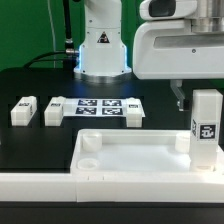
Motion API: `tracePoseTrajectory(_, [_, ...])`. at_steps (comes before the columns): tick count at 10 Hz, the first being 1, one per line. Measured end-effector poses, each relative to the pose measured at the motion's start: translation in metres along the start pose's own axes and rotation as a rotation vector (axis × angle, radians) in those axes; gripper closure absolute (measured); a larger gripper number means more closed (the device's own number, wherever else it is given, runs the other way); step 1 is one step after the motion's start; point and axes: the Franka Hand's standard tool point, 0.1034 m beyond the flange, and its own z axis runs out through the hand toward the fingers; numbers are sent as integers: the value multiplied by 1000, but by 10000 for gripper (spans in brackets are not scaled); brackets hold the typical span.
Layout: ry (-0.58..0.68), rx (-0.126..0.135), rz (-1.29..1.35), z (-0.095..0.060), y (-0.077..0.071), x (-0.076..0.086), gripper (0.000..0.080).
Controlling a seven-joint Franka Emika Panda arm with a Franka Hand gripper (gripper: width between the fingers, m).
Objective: Assemble desk
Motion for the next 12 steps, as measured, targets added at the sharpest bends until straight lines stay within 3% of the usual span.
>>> tracePoseTrajectory(1, [-1,1,68,0,0,0,436])
tracePoseTrajectory(2, [-2,-1,141,0,1,0,505])
tracePoseTrajectory(5, [16,9,500,2,-2,-4,505])
tracePoseTrajectory(8, [4,78,965,4,-7,-3,505])
tracePoseTrajectory(10, [-5,155,1205,4,-6,-3,505])
tracePoseTrajectory(12, [-7,155,1194,4,-7,-3,505])
